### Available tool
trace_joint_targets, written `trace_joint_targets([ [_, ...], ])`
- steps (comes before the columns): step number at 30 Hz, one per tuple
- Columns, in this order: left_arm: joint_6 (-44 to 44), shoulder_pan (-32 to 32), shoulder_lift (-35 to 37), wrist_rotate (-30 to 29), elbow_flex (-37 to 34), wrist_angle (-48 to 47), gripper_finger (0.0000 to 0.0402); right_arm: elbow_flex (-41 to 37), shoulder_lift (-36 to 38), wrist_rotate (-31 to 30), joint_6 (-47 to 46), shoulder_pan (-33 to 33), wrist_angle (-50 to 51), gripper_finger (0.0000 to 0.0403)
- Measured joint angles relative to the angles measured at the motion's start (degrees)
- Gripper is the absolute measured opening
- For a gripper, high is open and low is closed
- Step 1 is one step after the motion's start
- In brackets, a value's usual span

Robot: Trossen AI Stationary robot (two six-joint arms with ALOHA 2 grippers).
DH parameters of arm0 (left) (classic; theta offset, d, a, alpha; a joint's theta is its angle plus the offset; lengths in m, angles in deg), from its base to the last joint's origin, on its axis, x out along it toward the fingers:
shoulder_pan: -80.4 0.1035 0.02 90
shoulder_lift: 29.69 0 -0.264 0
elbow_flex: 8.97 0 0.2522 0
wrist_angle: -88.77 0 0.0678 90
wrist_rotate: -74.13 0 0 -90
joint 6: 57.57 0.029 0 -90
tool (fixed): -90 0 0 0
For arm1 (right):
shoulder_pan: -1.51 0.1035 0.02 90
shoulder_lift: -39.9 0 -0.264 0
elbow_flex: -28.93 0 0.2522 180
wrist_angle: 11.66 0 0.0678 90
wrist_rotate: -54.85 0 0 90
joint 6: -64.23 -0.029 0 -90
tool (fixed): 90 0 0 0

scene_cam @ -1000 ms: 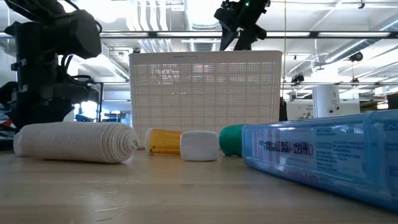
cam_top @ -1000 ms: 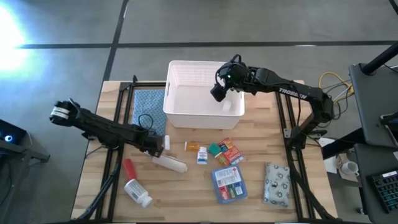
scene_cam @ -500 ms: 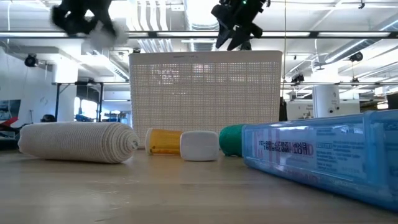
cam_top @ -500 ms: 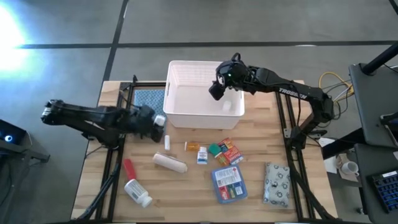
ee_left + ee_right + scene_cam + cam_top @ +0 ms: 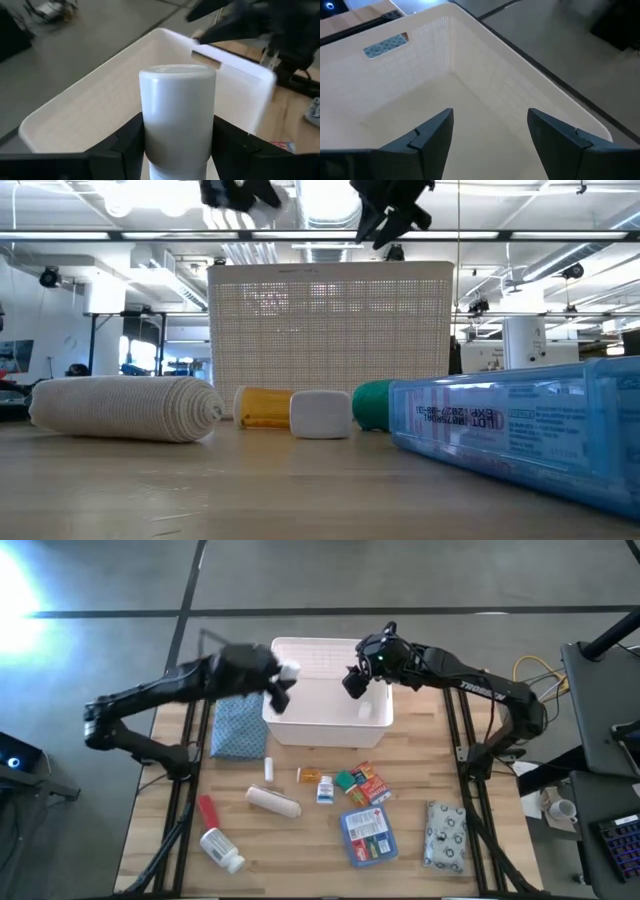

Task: Pick & place medical supplies in basket/bin
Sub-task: Put the white medicine bottle into the white bin, then put the white rolled gauze into the white bin

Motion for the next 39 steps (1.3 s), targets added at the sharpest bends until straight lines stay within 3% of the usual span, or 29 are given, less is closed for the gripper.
trace_joint_targets([
  [5, 5.05, 7.97, -9.6, 1.38, 2.75, -0.29, 0.0202, 0.0, 1.6, -0.06, -2.47, 0.68, 3.65, 0.0248],
  [9, 6.05, 9.42, -14.74, 1.46, 3.78, -0.4, 0.0253, 0.0, 1.96, -0.33, -4.33, 1.38, 7.54, 0.026],
  [12, 7.93, 9.22, -16.18, 1.5, 4.03, -2.23, 0.0295, 0.0, 1.96, -1.46, -5.25, 1.91, 9.66, 0.027],
  [16, 7.19, 7.88, -14.43, 1.25, 3.98, -11.59, 0.0332, -0.21, 1.9, -1.63, -6.31, 1.9, 10.67, 0.0281],
  [22, -8.76, 2.26, -6.03, -5.68, 1.11, -24.46, 0.034, -0.64, 1.86, -2.05, -6.51, 1.44, 9.5, 0.0294],
  [33, -48.22, -10.56, 12.98, -8.65, -23.39, -21.53, 0.034, -3.33, 1.83, -3.3, -6.42, -0.98, -4.78, 0.0291],
  [39, -62.12, -17.36, 18.25, -7.33, -34.57, -20.55, 0.034, -3.52, 1.83, -3.24, -6.32, -1.15, -6.78, 0.0295],
])
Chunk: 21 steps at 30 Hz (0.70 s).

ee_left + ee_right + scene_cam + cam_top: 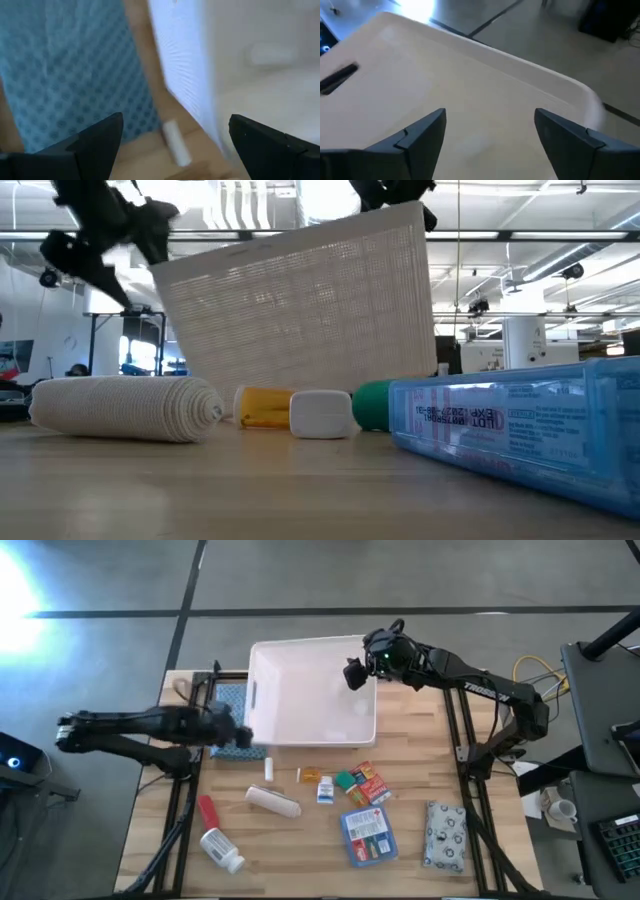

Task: Pick & place medical supplies in basket/bin
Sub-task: Put the white rolled gauze into the white bin, then adjust the white bin

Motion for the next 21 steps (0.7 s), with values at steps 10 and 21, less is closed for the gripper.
trace_joint_targets([
  [10, 2.96, -2.61, -0.29, -9.21, 1.43, 6.09, 0.034, -0.09, 0.0, 0.16, -1.31, -0.08, 1.01, 0.0295],
  [21, 10.7, -1.76, -2.05, -13.18, 4.21, 7.15, 0.034, -0.11, 0.0, 0.16, -1.51, 0.12, 1.53, 0.0292],
])
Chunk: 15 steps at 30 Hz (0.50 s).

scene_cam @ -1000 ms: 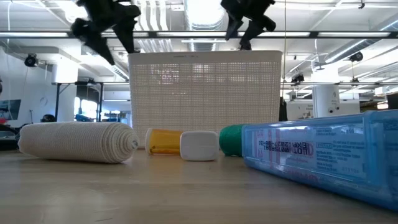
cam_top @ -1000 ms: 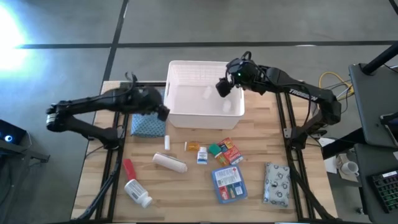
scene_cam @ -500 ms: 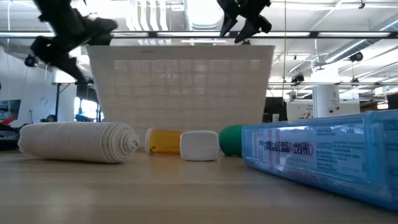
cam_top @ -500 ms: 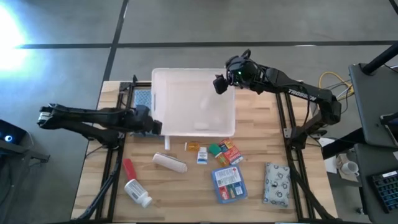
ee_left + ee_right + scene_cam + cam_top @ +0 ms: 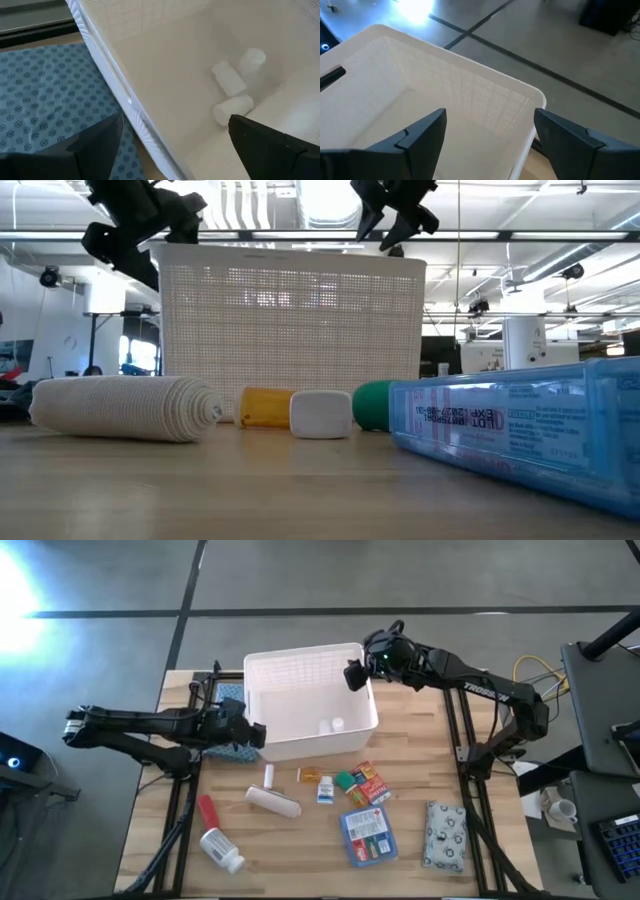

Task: Pick & place medical supplies in basket/bin
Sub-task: Adjust the white bin

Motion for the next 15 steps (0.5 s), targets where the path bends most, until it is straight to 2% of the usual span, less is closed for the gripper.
trace_joint_targets([
  [7, 8.55, 2.04, 1.68, -1.31, -0.01, 10.77, 0.034, 0.0, 0.0, 0.0, 0.02, 0.0, 1.39, 0.0289],
  [15, 15.7, 10.42, 0.32, 4.92, -1.03, 18.5, 0.034, 0.0, 0.02, -0.04, 0.94, 0.0, 2.75, 0.0288],
])
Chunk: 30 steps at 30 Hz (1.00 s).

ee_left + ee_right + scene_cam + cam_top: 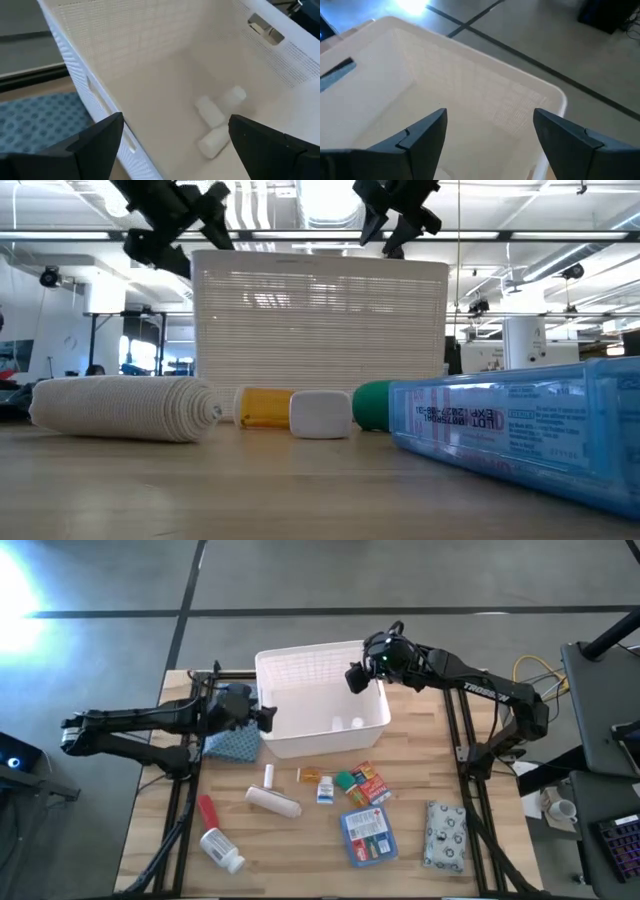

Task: Pick & place medical supplies in basket/bin
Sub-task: Adjust the white bin

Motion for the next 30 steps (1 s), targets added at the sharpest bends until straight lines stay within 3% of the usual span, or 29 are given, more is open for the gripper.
trace_joint_targets([
  [9, 0.62, 3.15, -3.58, 1.44, -1.17, 1.45, 0.034, 0.0, 0.64, -0.13, -0.46, 0.69, 4.51, 0.0287],
  [20, 9.93, 8.73, -9.82, 4.44, -1.0, 12.05, 0.034, 0.0, 0.79, -1.45, -0.26, 0.66, 4.67, 0.0288],
  [26, 12.4, 9.16, -8.46, 4.99, 1.23, 10.07, 0.034, 0.0, 0.85, -1.51, -0.01, 0.66, 5.47, 0.0293],
  [30, 11.52, 8.09, -3.76, 5.0, 2.85, 2.32, 0.034, 0.0, 0.85, -1.6, 0.23, 0.66, 5.85, 0.0297],
])
